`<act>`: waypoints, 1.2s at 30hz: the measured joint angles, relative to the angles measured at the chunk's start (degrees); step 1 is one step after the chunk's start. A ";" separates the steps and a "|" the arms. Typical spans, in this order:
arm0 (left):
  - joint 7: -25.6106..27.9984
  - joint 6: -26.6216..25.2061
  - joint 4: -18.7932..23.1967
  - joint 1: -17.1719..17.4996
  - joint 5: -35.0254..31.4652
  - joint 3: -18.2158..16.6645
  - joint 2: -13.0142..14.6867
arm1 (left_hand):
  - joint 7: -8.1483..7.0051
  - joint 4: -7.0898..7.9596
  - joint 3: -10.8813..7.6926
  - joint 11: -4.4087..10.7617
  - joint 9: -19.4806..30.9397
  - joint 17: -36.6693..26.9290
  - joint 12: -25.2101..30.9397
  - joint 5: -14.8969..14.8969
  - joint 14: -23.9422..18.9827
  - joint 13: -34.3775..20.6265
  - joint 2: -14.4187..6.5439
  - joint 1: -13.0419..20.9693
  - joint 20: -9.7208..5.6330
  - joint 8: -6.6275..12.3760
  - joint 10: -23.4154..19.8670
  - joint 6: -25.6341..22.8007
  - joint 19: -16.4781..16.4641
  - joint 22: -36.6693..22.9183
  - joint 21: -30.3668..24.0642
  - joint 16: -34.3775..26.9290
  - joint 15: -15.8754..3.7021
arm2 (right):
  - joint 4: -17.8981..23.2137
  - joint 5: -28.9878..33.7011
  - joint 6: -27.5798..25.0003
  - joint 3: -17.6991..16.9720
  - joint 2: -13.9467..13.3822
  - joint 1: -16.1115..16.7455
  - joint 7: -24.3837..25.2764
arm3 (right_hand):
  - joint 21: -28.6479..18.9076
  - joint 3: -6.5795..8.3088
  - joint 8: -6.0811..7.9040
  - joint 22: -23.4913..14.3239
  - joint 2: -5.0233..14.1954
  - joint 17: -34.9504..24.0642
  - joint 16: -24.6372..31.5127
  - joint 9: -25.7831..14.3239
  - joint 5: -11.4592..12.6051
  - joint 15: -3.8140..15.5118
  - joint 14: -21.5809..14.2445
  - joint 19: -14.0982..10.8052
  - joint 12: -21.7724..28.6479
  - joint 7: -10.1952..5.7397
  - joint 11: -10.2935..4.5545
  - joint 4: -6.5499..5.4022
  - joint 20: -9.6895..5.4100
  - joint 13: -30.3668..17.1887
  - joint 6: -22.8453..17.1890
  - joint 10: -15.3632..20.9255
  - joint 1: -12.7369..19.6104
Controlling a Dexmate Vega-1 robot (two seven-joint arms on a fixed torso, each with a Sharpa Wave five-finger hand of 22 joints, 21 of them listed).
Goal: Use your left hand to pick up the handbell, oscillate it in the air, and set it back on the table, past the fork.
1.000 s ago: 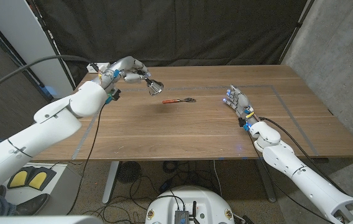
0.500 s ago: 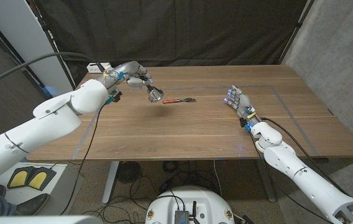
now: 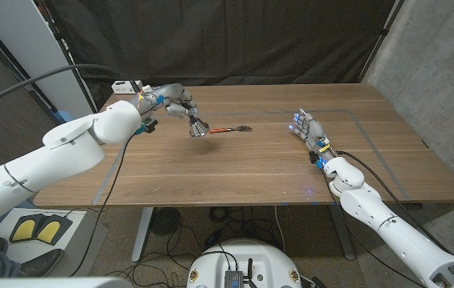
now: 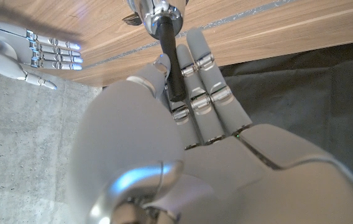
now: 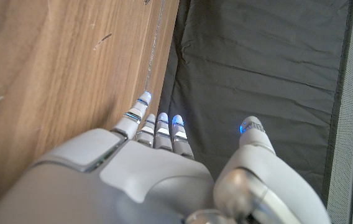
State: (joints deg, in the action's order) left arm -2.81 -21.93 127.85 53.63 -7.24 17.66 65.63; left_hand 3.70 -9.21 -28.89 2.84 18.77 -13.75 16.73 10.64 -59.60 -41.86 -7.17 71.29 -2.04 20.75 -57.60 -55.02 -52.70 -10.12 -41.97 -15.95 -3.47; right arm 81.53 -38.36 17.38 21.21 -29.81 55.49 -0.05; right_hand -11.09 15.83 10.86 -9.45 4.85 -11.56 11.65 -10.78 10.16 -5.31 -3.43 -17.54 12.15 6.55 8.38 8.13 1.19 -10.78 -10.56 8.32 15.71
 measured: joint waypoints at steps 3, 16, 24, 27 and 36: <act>-0.96 -0.25 0.01 -0.87 -0.47 0.92 0.14 | 0.00 0.00 0.00 0.00 0.27 0.00 -0.01 0.01 0.00 0.01 0.00 0.00 0.00 0.00 0.01 0.00 0.00 0.00 0.00 0.01 0.00 | 0.33 0.31 0.43 -0.13 -0.10 0.30 0.34 | -0.43 0.00 0.18 0.00 0.00 0.00 0.56 0.00 0.00 0.19 -1.38 -1.57 0.40 -0.31 -0.38 0.00 0.08 0.00 -0.92 0.81 0.00; -4.34 -0.32 -0.89 -4.30 -3.25 5.03 -0.58 | -0.02 0.00 0.00 0.03 0.27 0.00 0.02 0.00 0.00 -0.22 0.00 0.00 0.30 0.00 0.01 -0.02 0.30 -0.01 -0.02 -0.17 0.00 | 1.13 1.19 1.81 -0.54 -0.26 1.23 1.27 | -0.43 -0.25 0.41 0.00 0.00 0.00 0.65 0.00 0.00 -0.01 -1.59 -1.72 0.44 -0.31 -0.50 -0.25 0.04 0.00 -1.94 1.11 0.00; -5.33 -1.14 -0.90 -5.48 -6.54 7.11 -1.22 | -0.03 -0.02 0.02 0.03 0.53 0.00 0.02 -0.01 0.00 -0.45 0.00 0.00 0.28 -0.21 0.02 -0.02 0.32 -0.01 -0.02 -0.17 0.00 | 1.54 1.26 2.22 -0.83 -0.28 1.77 1.78 | -0.43 -0.25 0.41 0.00 0.00 0.00 0.65 0.00 0.00 -0.02 -1.59 -1.72 0.44 -0.11 -0.19 -0.25 0.04 0.00 -2.14 1.42 0.00; -5.42 -1.52 -0.93 -5.77 -7.76 7.97 -1.61 | -0.03 -0.02 0.03 0.04 0.53 0.01 0.01 -0.01 0.00 -0.44 0.00 0.00 -0.01 -0.21 0.02 -0.03 0.61 -0.01 -0.01 -0.17 0.00 | 1.58 1.38 2.53 -0.98 -0.16 1.94 2.18 | -0.43 -0.25 0.41 0.00 0.00 0.00 0.65 0.00 0.00 -0.01 -1.58 -1.92 0.44 0.05 0.03 -0.25 0.25 0.00 -2.30 1.63 0.00; -5.54 -1.90 -1.35 -6.02 -9.98 9.78 -2.94 | -0.04 -0.03 0.04 0.19 0.53 0.03 0.01 -0.07 0.00 -0.19 0.00 0.00 -0.01 -0.20 0.05 -0.03 0.61 -0.02 -0.42 -0.17 0.00 | 1.76 1.93 3.69 -1.14 0.14 2.15 2.91 | -0.43 -0.25 0.41 0.00 0.00 0.00 0.65 0.00 0.00 -0.12 -2.11 -2.20 0.44 -0.11 -0.19 -0.25 0.05 0.00 -2.76 2.04 0.00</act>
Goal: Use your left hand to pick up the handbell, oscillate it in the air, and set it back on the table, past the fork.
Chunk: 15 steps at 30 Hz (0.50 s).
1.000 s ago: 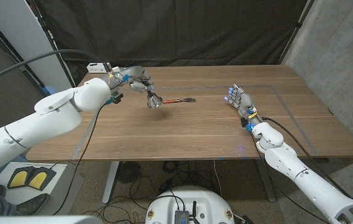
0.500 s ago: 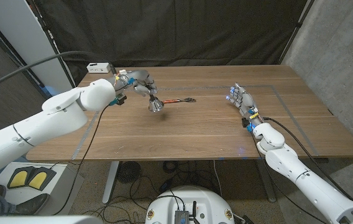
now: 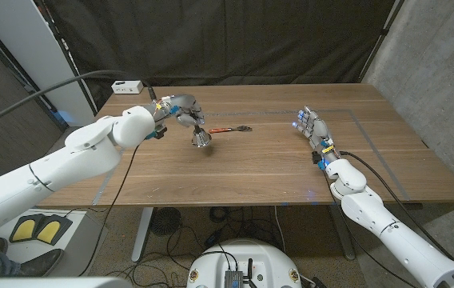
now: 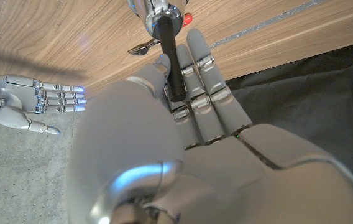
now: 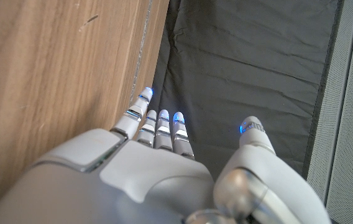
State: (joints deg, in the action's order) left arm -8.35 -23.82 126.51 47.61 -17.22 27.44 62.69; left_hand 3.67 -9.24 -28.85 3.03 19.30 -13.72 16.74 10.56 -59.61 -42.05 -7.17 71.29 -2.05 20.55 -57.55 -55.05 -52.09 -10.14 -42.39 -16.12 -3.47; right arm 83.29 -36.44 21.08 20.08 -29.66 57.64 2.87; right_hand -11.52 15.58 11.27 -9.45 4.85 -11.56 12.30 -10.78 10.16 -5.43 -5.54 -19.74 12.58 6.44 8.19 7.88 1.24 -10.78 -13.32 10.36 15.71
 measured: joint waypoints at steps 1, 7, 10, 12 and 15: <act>-0.09 -0.16 -0.03 0.00 -0.89 0.16 -0.10 | 0.00 0.00 0.00 0.00 0.00 0.01 0.00 -0.01 0.00 0.01 0.00 0.00 0.00 -0.16 -0.01 0.00 0.00 0.00 0.00 0.00 0.00 | -0.01 0.05 0.16 -0.04 0.18 0.02 0.00 | 0.00 0.00 0.00 0.00 0.00 0.00 0.00 0.00 0.00 0.21 -0.21 -0.31 0.00 0.00 0.01 0.00 0.04 0.00 0.00 0.43 0.00; -0.14 -0.60 -0.42 -0.05 -2.82 1.27 -1.16 | 0.00 -0.10 -0.09 -0.07 -0.09 0.04 -0.18 -0.03 0.00 0.01 0.00 0.00 0.00 -0.21 -0.18 0.00 0.00 -0.01 0.00 0.00 0.00 | -0.52 0.26 1.26 -0.05 0.64 0.00 0.02 | 0.00 -0.24 0.00 0.00 -0.31 0.00 0.00 0.00 0.00 0.00 -0.61 -0.45 0.00 0.31 0.00 0.24 0.08 0.00 -0.31 0.61 0.30; -0.14 -0.77 -0.75 -0.17 -3.44 1.93 -1.82 | -0.01 -0.19 -0.19 -0.07 -0.02 0.03 -0.22 -0.15 0.00 0.01 0.00 0.00 0.00 -0.21 -0.19 -0.01 0.00 -0.01 -0.21 0.01 0.00 | -0.73 0.40 1.83 -0.06 0.76 -0.04 0.01 | 0.00 -0.24 0.00 0.00 -0.30 0.00 0.00 0.00 0.00 0.00 -0.60 -0.45 0.00 0.10 0.01 0.24 0.08 0.00 -0.52 0.61 0.30; -0.14 -0.77 -1.01 -0.30 -3.44 2.36 -2.26 | -0.01 -0.10 -0.29 -0.07 0.00 0.03 -0.23 -0.12 0.00 0.01 0.00 0.00 0.00 -0.21 -0.18 0.00 0.00 -0.01 -0.21 0.02 0.00 | -0.73 0.48 2.17 -0.06 0.76 -0.04 -0.03 | 0.00 -0.24 0.00 0.00 -0.30 0.00 0.00 0.00 0.00 -0.20 -0.81 -0.49 0.00 0.11 -0.08 0.24 0.13 0.00 -0.51 0.94 0.30; -0.26 -0.75 -1.46 -0.60 -5.20 2.99 -2.96 | -0.01 -0.04 -0.35 -0.07 0.00 0.00 -0.23 0.06 0.00 0.04 0.00 0.00 0.00 -0.21 -0.18 -0.01 0.00 -0.01 -0.21 0.02 0.00 | -1.43 0.57 2.65 -0.06 1.28 -0.16 -0.10 | 0.00 -0.24 0.00 0.00 -0.30 0.00 0.00 0.00 0.00 -0.10 -1.13 -0.76 0.41 -0.10 -0.10 0.24 0.40 0.00 -0.71 1.33 0.30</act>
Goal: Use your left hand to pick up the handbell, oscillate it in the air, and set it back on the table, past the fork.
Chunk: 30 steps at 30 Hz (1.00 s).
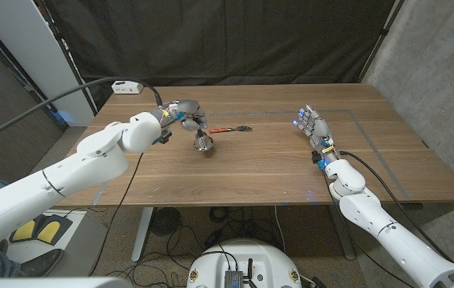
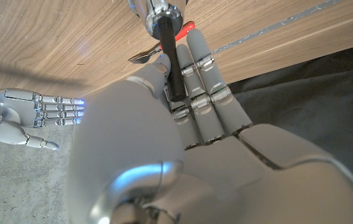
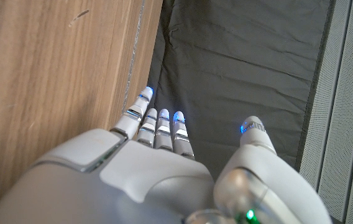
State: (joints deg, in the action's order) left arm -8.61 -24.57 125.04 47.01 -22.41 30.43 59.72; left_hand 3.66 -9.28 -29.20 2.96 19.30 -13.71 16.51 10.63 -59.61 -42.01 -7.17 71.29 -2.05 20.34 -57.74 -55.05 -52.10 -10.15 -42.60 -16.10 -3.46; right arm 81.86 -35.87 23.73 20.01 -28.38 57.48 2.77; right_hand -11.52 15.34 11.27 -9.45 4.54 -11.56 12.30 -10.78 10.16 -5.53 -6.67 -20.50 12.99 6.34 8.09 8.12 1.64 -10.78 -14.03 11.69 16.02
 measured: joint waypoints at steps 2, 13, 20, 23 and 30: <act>-0.08 0.07 -0.32 -0.20 -0.31 0.44 -0.43 | 0.00 0.00 0.00 0.00 0.00 -0.01 0.00 0.01 0.00 0.04 0.00 0.00 0.00 0.00 0.00 0.00 0.00 0.00 0.00 0.04 0.00 | -0.10 0.05 0.25 -0.01 0.08 -0.01 -0.04 | 0.00 0.00 0.00 0.00 0.00 0.00 0.00 0.00 0.00 0.00 0.00 -0.31 0.00 0.20 0.00 0.00 -0.31 0.00 -0.20 0.00 0.00; -0.25 0.26 -1.58 -0.61 -3.45 2.08 -2.44 | 0.00 0.00 0.00 0.01 0.00 -0.03 -0.22 0.01 -0.08 0.13 0.00 0.00 0.00 -0.22 0.01 0.00 0.00 0.00 -0.23 0.12 0.08 | -0.67 0.06 1.20 -0.10 0.51 -0.01 -0.28 | 0.00 0.00 0.00 0.00 0.00 0.00 0.00 0.00 0.00 0.00 0.01 -0.29 0.00 0.41 0.00 0.00 -0.30 0.00 -0.41 -0.01 0.00; 0.44 0.21 -2.09 -0.39 -4.79 2.57 -3.38 | 0.00 0.00 0.00 0.03 0.00 -0.02 -0.23 0.00 0.04 0.07 0.00 0.00 0.00 -0.22 0.00 0.00 0.00 -0.01 -0.23 -0.03 -0.04 | -0.86 -0.17 1.41 -0.17 0.58 0.09 -0.48 | 0.00 0.00 0.00 0.00 0.01 0.00 0.00 0.00 0.00 -0.20 -0.20 -0.49 0.00 0.41 0.21 0.00 -0.09 0.00 -0.40 0.20 0.01; 0.74 0.40 -2.50 -0.26 -5.19 2.64 -3.80 | -0.01 0.00 0.00 0.03 0.00 -0.02 -0.39 0.00 0.06 -0.06 0.00 0.00 0.00 -0.22 0.00 0.00 0.00 -0.01 -0.23 -0.03 -0.06 | -0.88 -0.28 1.42 -0.22 0.58 0.16 -0.51 | 0.00 0.00 0.00 0.00 0.23 0.00 0.00 0.00 0.00 -0.20 -0.20 -0.49 0.00 0.41 0.21 0.00 -0.09 0.00 -0.40 0.20 0.22; 1.31 1.94 -3.60 0.01 -4.82 2.67 -4.67 | -0.01 0.00 0.01 0.04 -0.01 -0.01 -0.54 -0.05 0.06 -0.10 0.00 0.00 0.29 -0.44 0.01 0.00 0.29 -0.01 -0.23 -0.03 -0.06 | -0.81 -0.50 1.40 -0.34 0.46 0.37 -0.54 | 0.00 0.00 0.00 0.00 0.23 0.00 0.00 0.00 0.00 -0.20 -0.20 -0.49 0.00 0.09 -0.10 0.00 -0.09 0.00 -0.72 0.51 0.22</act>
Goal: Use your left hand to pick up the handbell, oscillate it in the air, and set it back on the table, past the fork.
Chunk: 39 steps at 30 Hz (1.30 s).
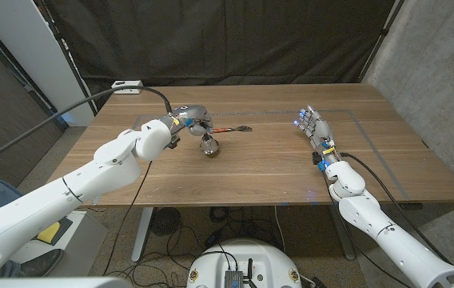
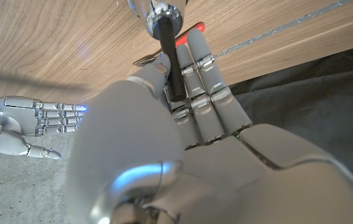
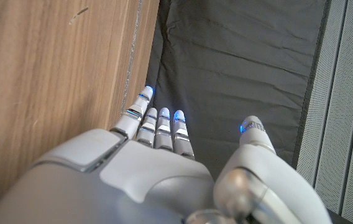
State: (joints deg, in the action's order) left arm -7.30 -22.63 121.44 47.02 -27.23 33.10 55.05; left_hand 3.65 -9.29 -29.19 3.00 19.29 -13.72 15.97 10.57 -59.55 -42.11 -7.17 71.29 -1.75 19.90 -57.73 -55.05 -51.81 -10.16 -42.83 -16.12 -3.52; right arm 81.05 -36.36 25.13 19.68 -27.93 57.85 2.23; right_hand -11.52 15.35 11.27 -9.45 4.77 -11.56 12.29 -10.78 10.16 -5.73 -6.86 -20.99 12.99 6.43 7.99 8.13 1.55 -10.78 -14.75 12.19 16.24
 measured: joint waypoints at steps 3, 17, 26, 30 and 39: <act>0.14 0.66 -0.58 0.15 0.49 0.00 -0.43 | 0.00 0.00 0.00 0.00 0.20 0.02 -0.10 -0.01 0.00 0.00 0.00 0.00 0.00 0.00 0.00 0.00 0.00 0.00 0.00 0.00 0.00 | 0.06 -0.12 -0.08 -0.03 -0.05 0.06 -0.06 | 0.00 0.00 0.00 0.00 0.00 0.00 0.00 0.00 0.00 0.00 0.00 0.00 0.00 0.00 0.00 0.00 0.00 0.00 0.00 0.00 0.00; 0.10 1.49 -1.75 0.21 1.24 0.68 -1.40 | 0.00 0.08 -0.07 0.01 0.27 0.01 -0.45 -0.14 -0.01 0.52 0.02 -0.02 0.02 0.00 0.00 0.00 0.71 0.00 0.00 0.01 0.01 | -0.23 -0.39 0.00 -0.15 0.03 0.26 -0.32 | 0.00 0.00 0.00 0.00 0.00 0.00 0.00 0.00 0.00 0.09 -0.32 -0.20 0.00 0.00 0.21 0.00 0.20 0.00 0.01 0.20 0.00; -0.99 1.49 -2.22 -0.49 0.55 1.66 -1.80 | -0.20 0.11 -0.11 0.71 0.26 -0.23 -0.69 0.06 0.20 0.72 0.03 -0.03 0.21 -0.05 -0.09 -0.20 1.45 0.00 0.00 0.03 -0.20 | -0.25 -0.39 0.37 -0.32 0.00 0.57 -0.31 | 0.00 0.00 0.00 0.00 0.00 0.00 0.00 0.00 0.00 0.00 -0.41 -0.20 0.00 0.32 0.21 0.00 0.20 0.00 -0.31 0.19 0.00; -1.06 1.49 -2.33 -0.54 0.37 1.81 -2.00 | -0.20 0.11 -0.11 0.72 0.27 -0.31 -0.77 0.06 0.20 0.72 0.03 -0.03 0.21 -0.21 -0.11 -0.20 1.45 -0.01 0.00 0.17 -0.20 | -0.26 -0.39 0.41 -0.38 -0.05 0.62 -0.30 | 0.00 0.00 0.00 0.00 0.00 0.00 0.00 0.00 0.00 0.00 -0.41 -0.20 0.00 0.32 0.21 0.00 0.20 0.00 -0.31 0.19 0.00; -1.20 1.34 -2.45 -0.65 0.06 2.11 -2.34 | -0.20 -0.05 -0.26 0.73 0.26 -0.32 -1.22 0.06 0.51 0.98 0.03 -0.03 0.14 -0.43 -0.11 -0.20 2.19 -0.01 0.00 0.28 -0.51 | -0.52 -0.39 0.71 -0.47 -0.07 0.65 -0.41 | 0.00 0.00 0.00 0.00 0.00 0.00 0.00 0.00 0.00 0.00 -0.41 -0.42 0.00 0.32 0.21 0.00 -0.01 0.00 -0.30 0.19 0.00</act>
State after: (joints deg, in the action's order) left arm -8.50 -21.29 118.99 46.37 -27.17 35.21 52.71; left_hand 3.45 -9.33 -29.45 3.73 19.55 -14.04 14.75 10.63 -59.04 -41.13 -7.14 71.26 -1.62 19.47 -57.84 -55.25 -49.61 -10.16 -42.83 -15.84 -4.03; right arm 80.53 -36.75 25.84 19.21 -28.00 58.50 1.82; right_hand -11.52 15.35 11.27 -9.45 4.77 -11.56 12.29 -10.78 10.16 -5.73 -7.27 -21.40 12.99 6.75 8.19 8.13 1.53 -10.78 -15.05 12.38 16.23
